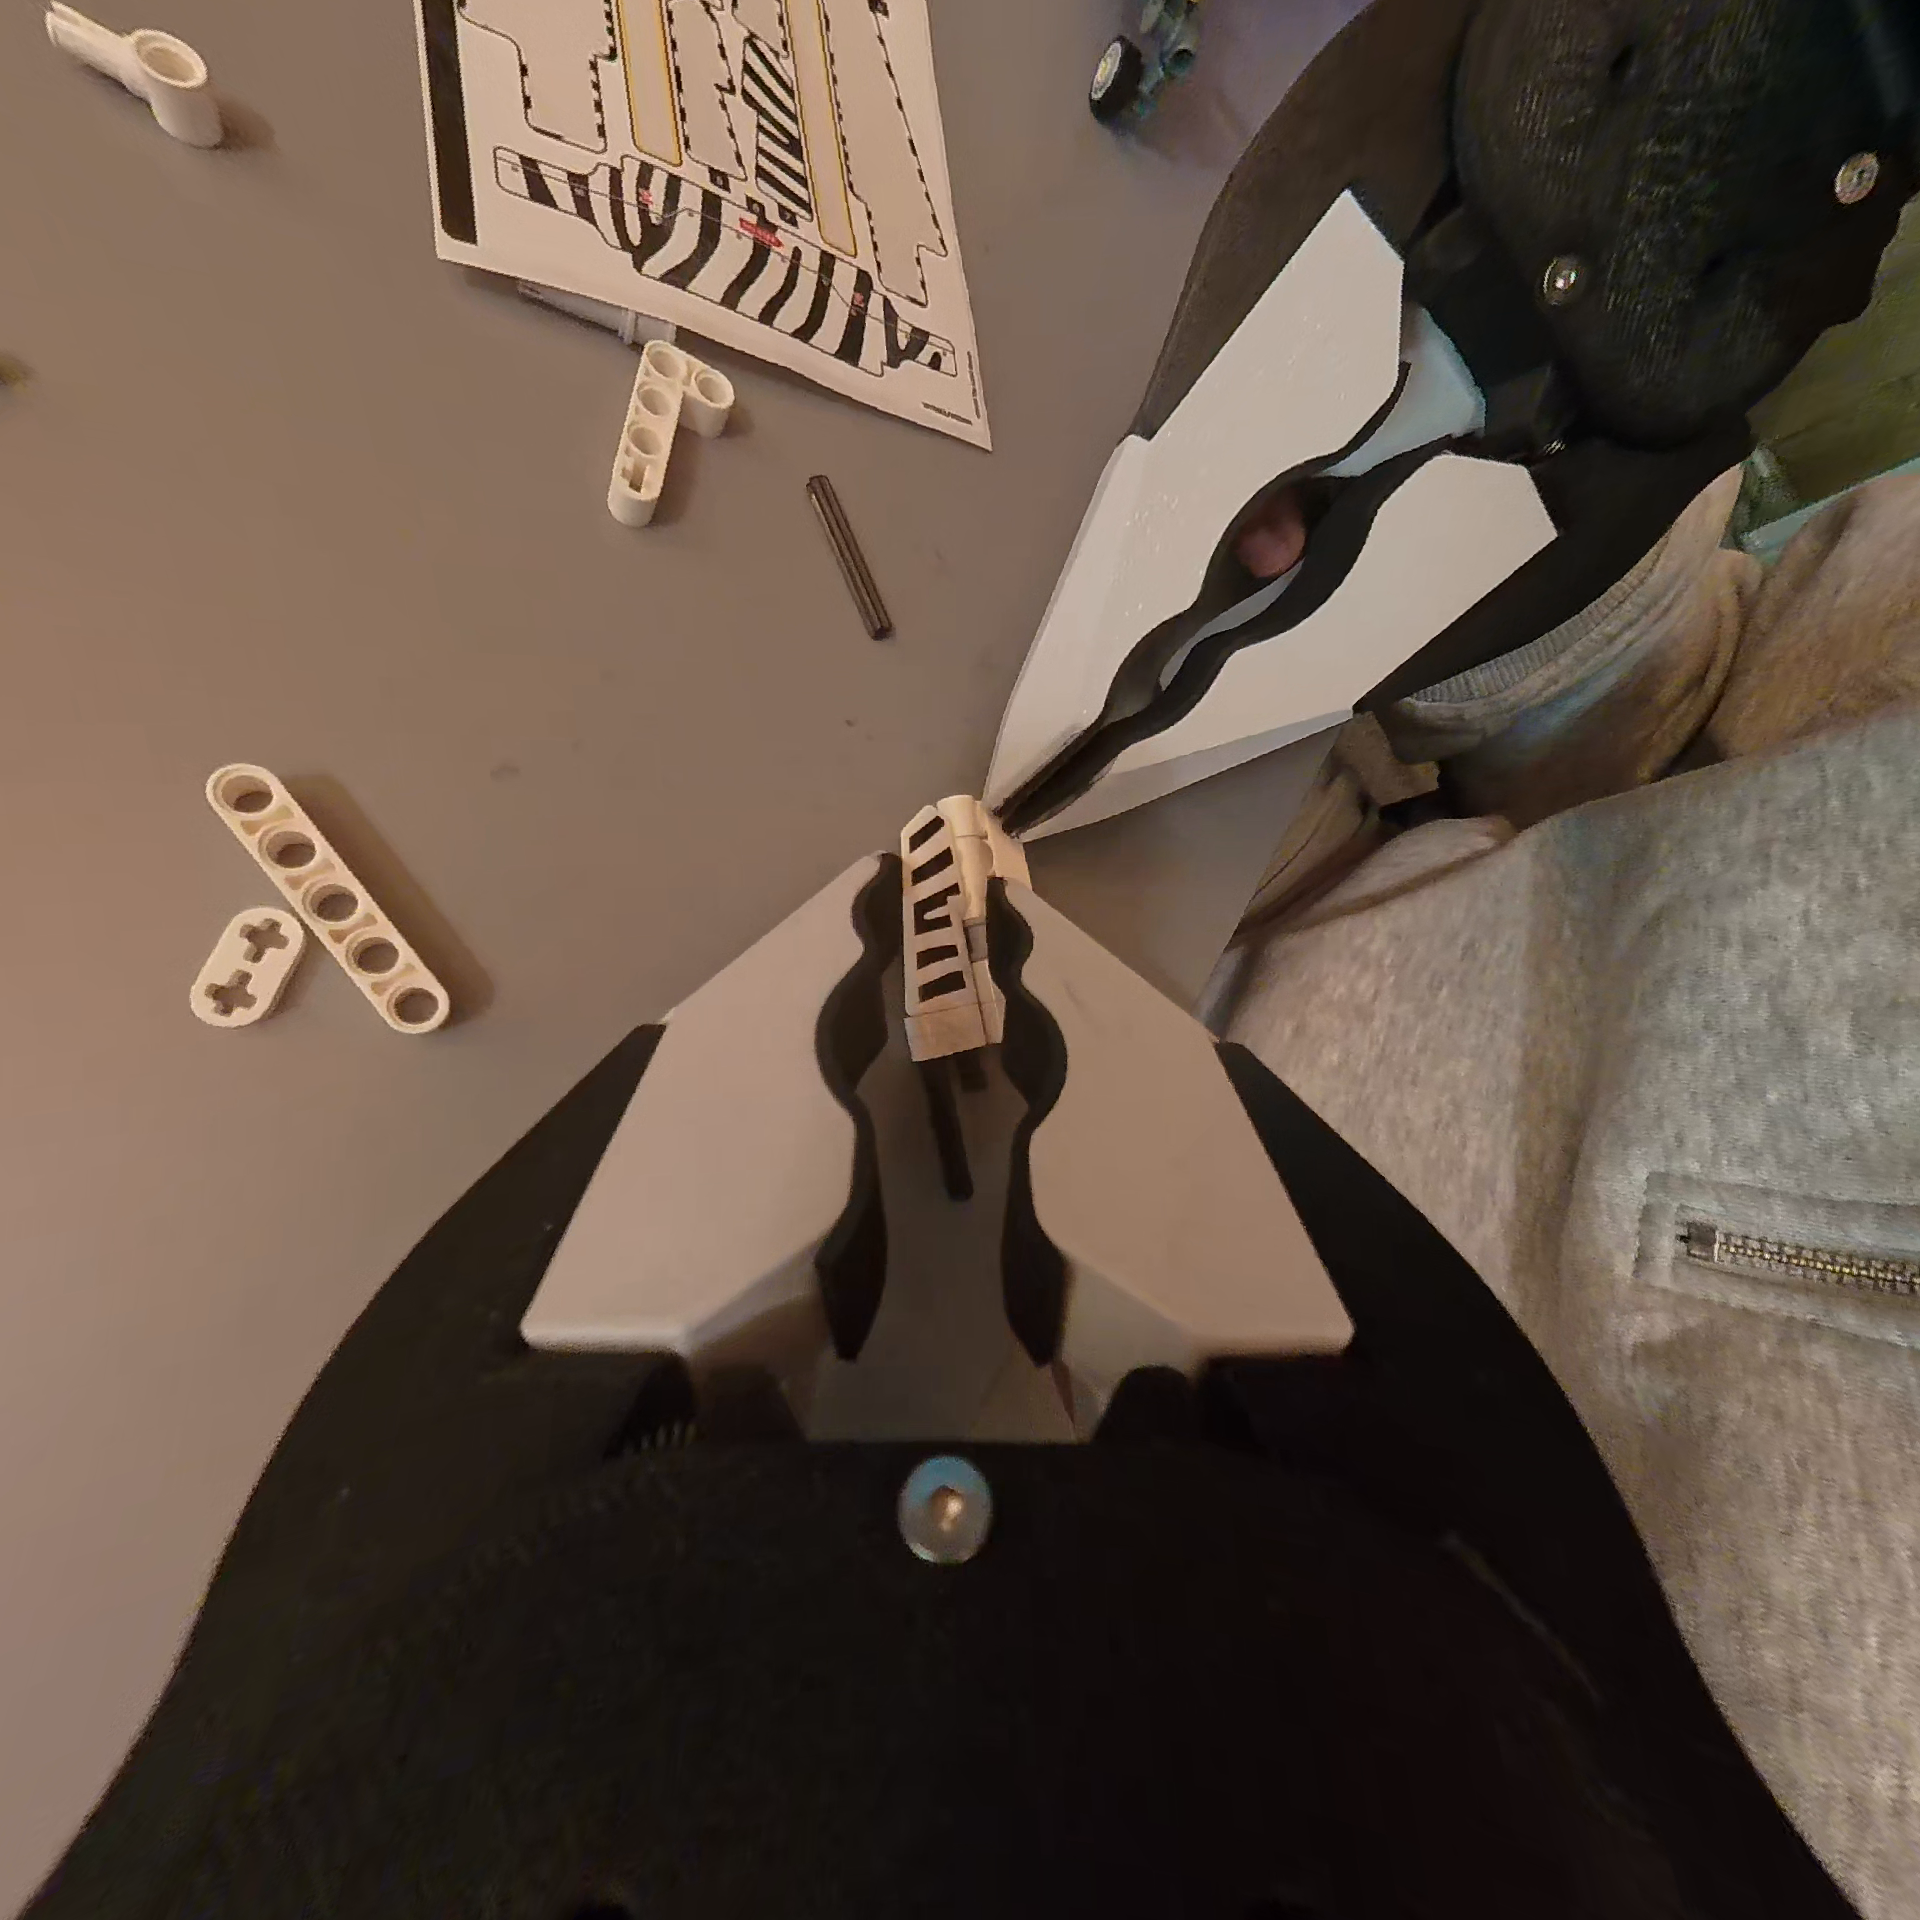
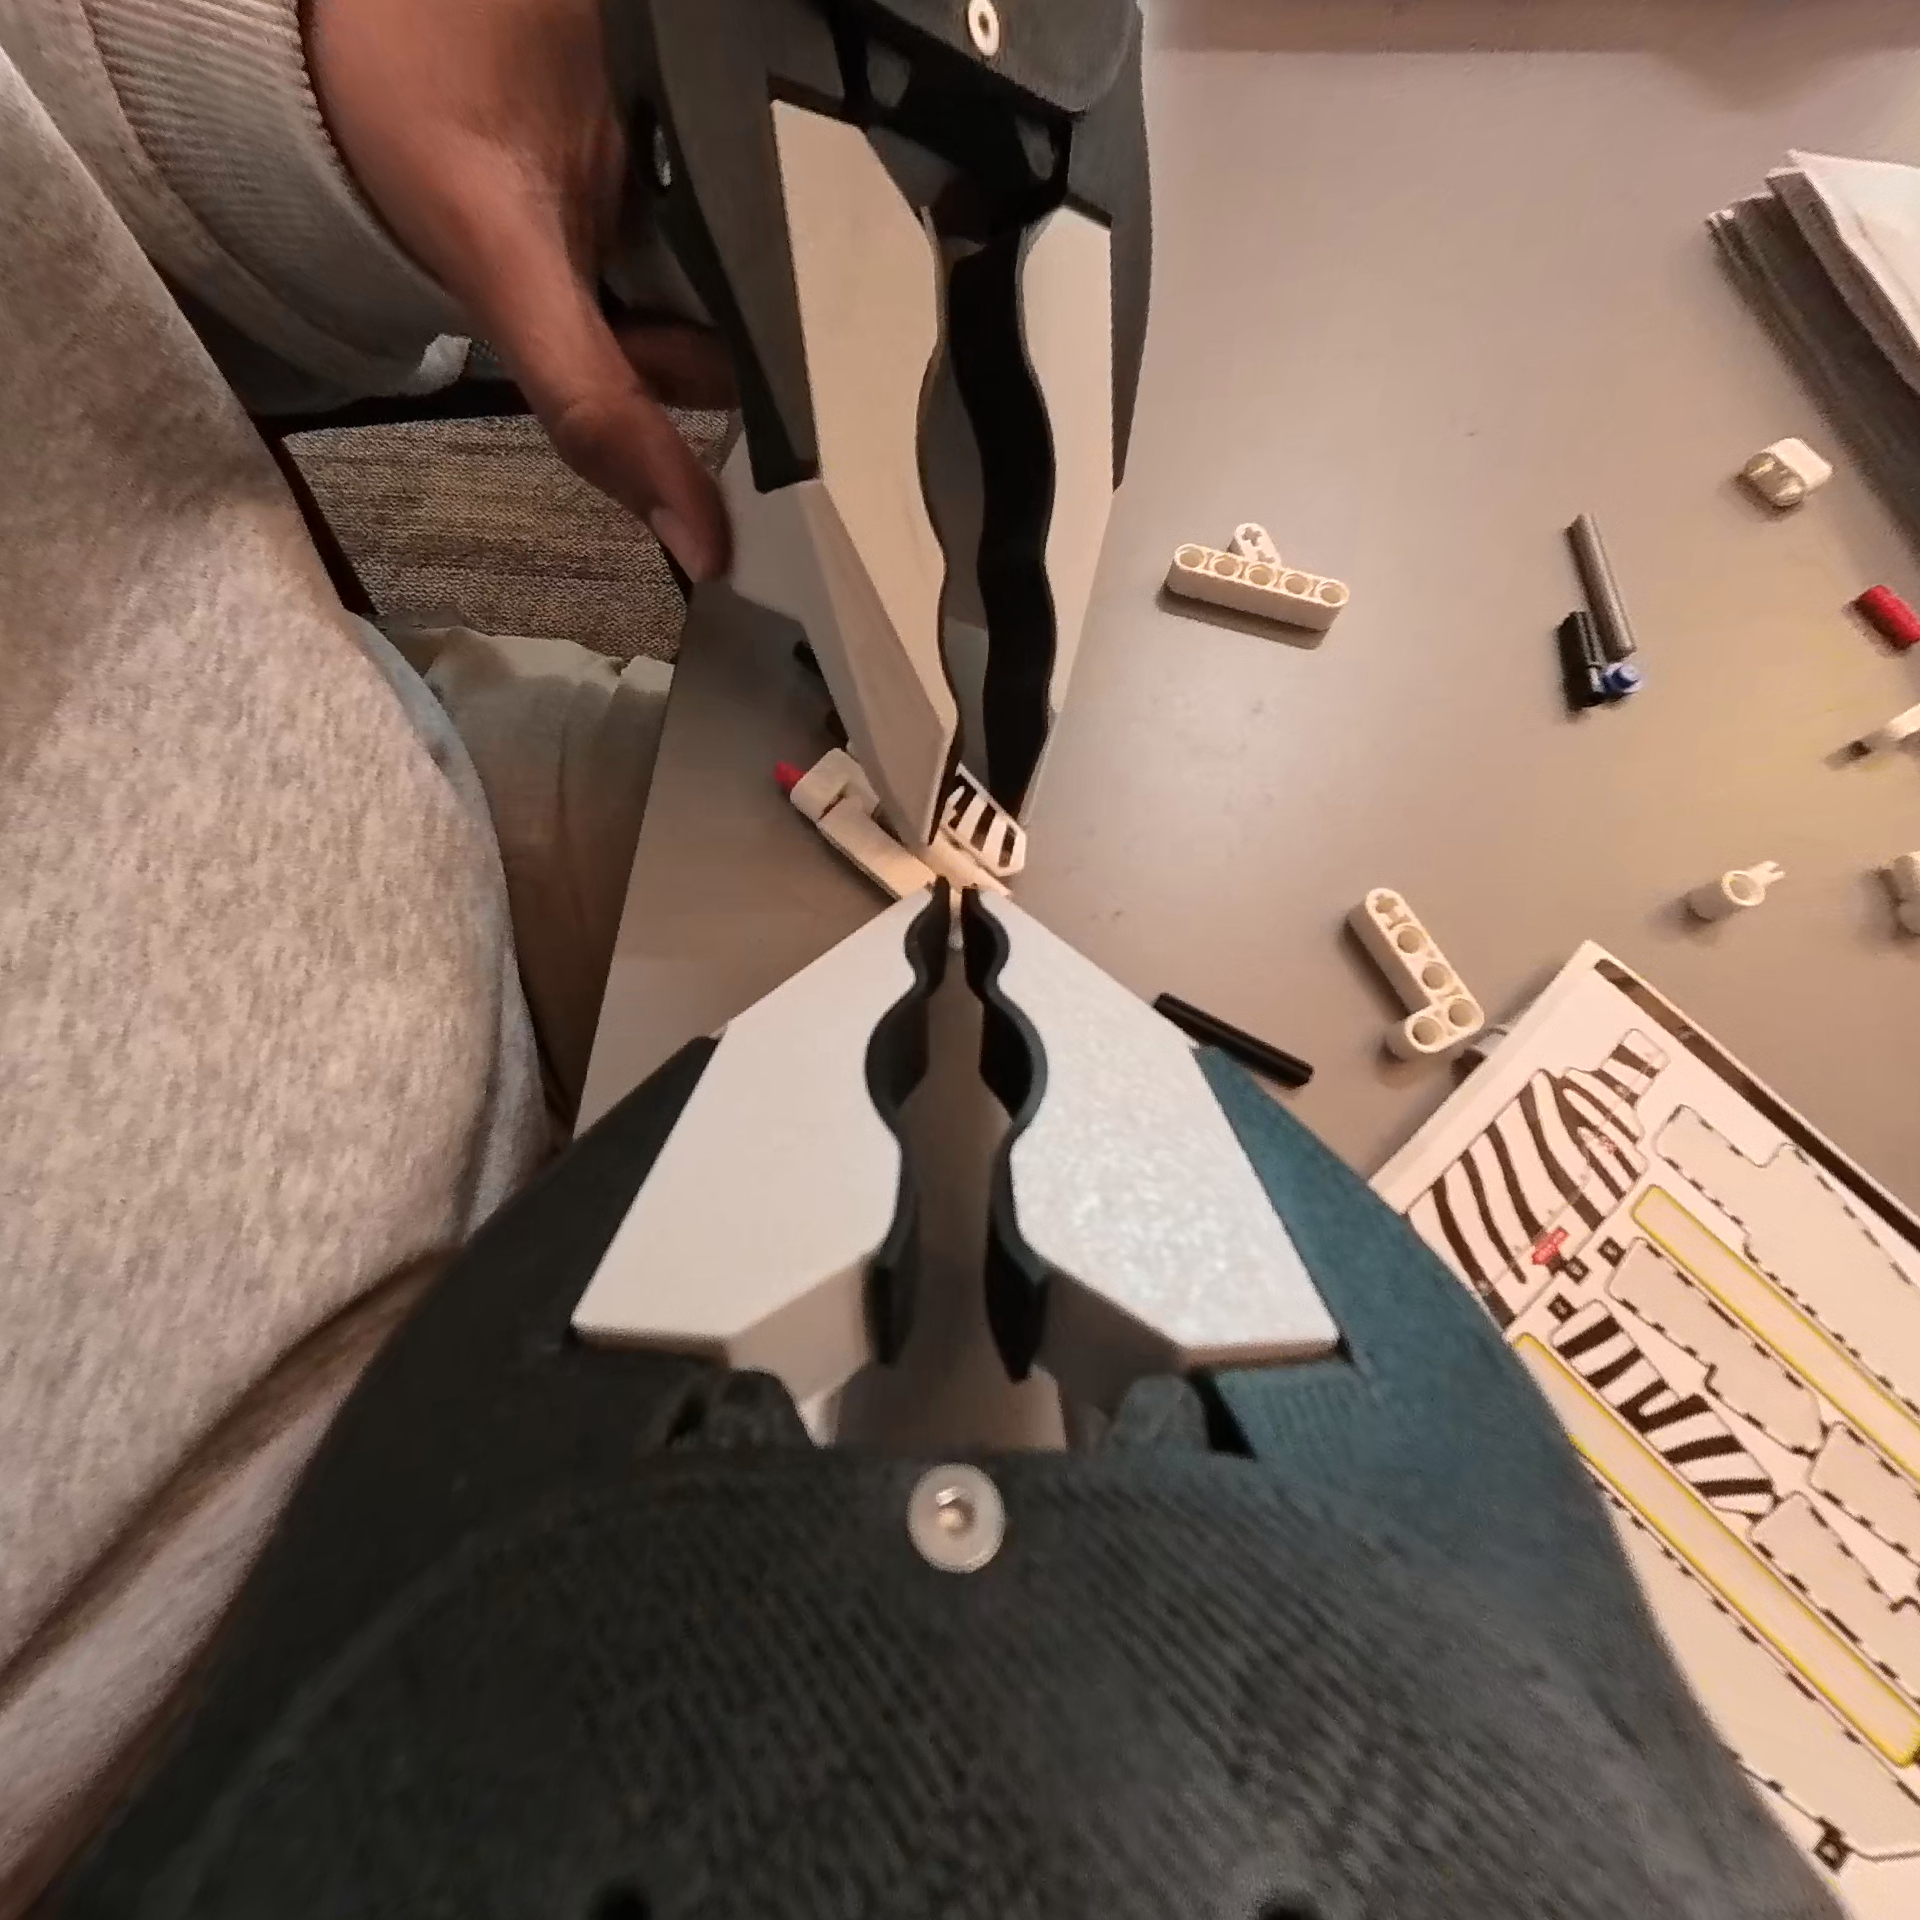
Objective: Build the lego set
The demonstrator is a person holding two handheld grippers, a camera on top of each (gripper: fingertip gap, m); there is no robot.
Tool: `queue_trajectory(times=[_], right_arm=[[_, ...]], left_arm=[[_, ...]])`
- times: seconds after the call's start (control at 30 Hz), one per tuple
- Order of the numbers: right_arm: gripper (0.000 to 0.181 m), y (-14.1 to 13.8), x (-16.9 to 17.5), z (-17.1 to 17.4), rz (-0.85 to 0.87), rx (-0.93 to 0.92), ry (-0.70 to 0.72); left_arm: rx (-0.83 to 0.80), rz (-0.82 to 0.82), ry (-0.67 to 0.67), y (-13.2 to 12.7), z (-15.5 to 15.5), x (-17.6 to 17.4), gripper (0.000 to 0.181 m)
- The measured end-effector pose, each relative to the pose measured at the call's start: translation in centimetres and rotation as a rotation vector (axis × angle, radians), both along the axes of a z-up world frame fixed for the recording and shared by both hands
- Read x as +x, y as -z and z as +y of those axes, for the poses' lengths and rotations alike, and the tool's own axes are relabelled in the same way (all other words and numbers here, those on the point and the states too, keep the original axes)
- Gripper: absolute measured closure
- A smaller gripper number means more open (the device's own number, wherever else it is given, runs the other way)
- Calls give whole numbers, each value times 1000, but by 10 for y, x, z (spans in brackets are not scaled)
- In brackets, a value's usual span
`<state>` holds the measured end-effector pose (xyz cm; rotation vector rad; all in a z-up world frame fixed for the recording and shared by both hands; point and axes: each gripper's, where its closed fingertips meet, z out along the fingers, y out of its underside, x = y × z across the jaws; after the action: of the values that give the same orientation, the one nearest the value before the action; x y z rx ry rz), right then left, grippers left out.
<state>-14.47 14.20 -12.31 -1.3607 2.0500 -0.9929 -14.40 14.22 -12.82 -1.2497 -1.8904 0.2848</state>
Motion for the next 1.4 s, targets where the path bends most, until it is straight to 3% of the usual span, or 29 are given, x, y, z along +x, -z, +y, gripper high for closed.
queue_trajectory(times=[0.27, 0.47, 0.73, 1.13, 1.4], right_arm=[[181, 0, 1, 0, -2, 6, 2], [162, -1, 0, -1, -9, -4, 8], [162, -1, 2, 3, -5, -6, -17], [163, 0, 2, 3, 1, -4, -20], [161, -7, -2, -4, -4, -94, 34]], left_arm=[[37, 34, 27, -1, 3, -1, 166], [132, 63, 26, -5, 3, 1, 159], [112, 41, -7, -4, -10, 11, 158], [89, 20, 5, 1, -7, 10, 173], [33, 45, -11, -10, -12, 11, 165]])
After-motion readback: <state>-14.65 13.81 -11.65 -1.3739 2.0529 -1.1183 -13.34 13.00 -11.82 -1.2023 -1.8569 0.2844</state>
